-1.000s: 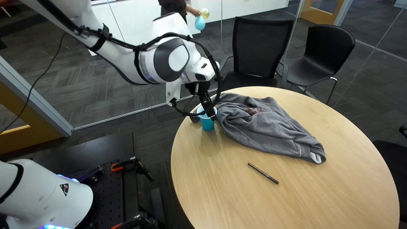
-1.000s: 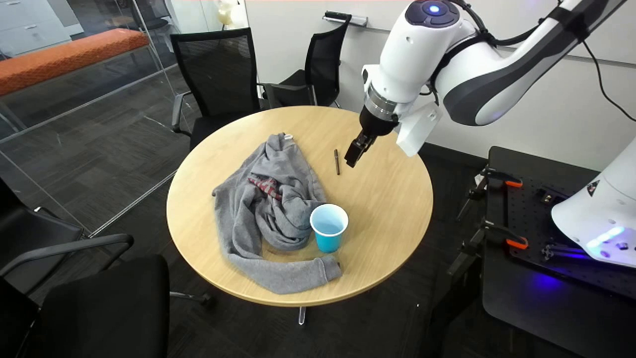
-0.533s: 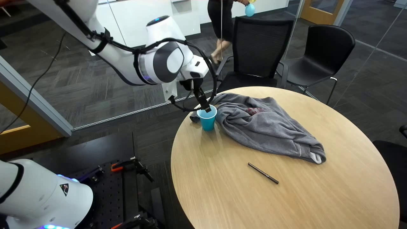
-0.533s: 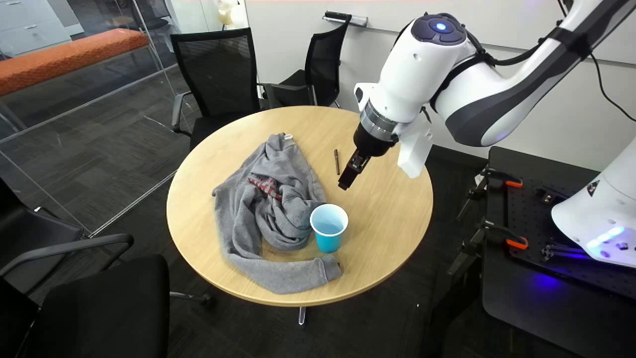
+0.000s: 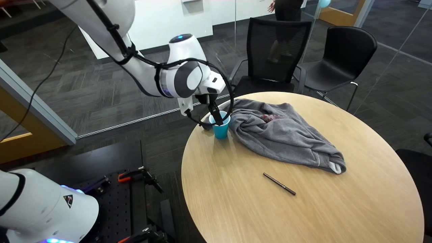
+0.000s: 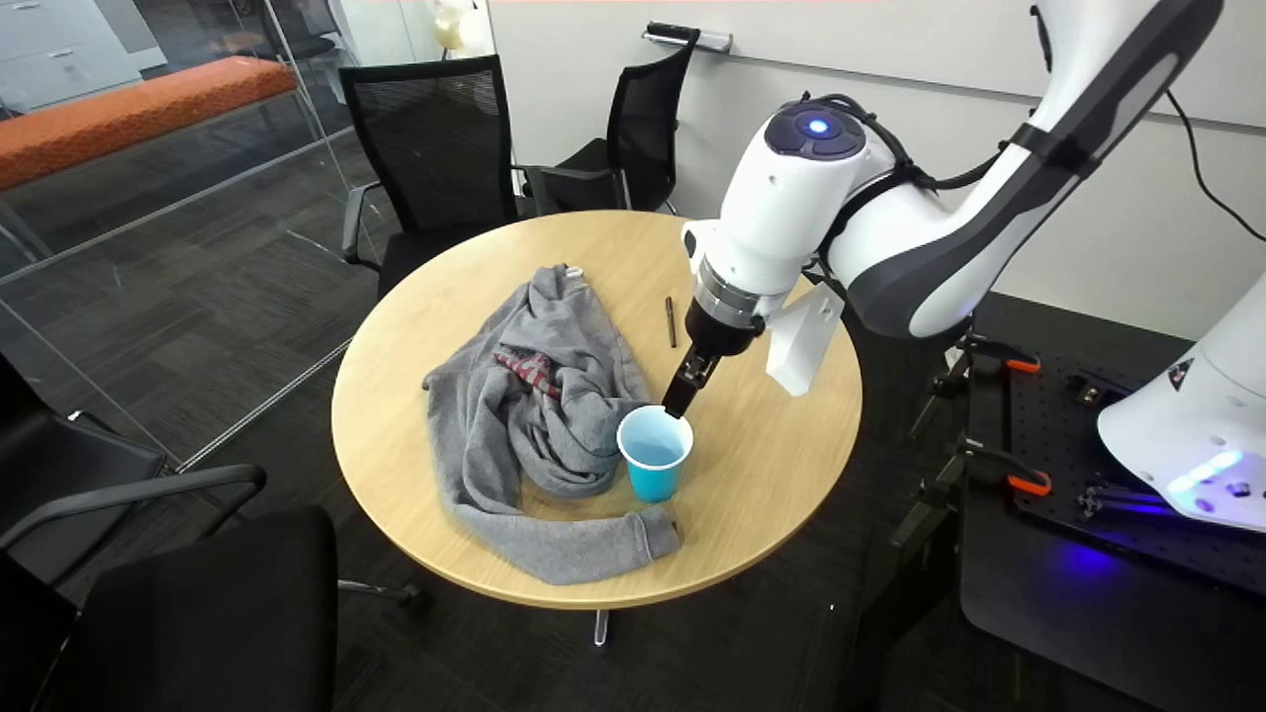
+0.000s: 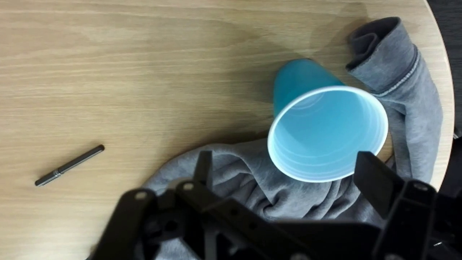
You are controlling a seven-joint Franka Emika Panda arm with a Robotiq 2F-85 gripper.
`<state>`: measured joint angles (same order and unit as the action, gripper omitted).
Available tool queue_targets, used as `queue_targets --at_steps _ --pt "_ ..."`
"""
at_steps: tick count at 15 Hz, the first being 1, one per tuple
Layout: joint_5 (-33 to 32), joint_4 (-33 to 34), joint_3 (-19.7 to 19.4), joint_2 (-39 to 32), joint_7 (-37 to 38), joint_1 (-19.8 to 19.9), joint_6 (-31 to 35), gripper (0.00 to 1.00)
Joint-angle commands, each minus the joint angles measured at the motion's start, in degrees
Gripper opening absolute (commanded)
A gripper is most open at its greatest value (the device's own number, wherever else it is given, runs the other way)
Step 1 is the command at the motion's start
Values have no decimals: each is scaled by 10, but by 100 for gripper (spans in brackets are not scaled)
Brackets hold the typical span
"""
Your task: Put the pen in the cup
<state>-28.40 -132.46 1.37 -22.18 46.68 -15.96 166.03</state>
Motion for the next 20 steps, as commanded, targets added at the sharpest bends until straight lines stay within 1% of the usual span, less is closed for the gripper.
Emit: queue_targets --at_steps 1,3,4,9,10,14,15,20 --pt "24 52 12 -50 -5 7 -19 100" --pt "35 75 14 -75 -4 7 -30 100" --pt "81 81 -14 -83 -31 -25 -31 100" --pt "167 110 -29 -121 -57 -45 -40 100" --pt "179 113 -33 -124 -58 -50 -41 81" --pt "201 120 -55 -130 -53 -72 -48 51" --pt "204 122 -59 -131 -52 -76 -48 42" --pt "206 126 -69 -131 -56 -83 -52 5"
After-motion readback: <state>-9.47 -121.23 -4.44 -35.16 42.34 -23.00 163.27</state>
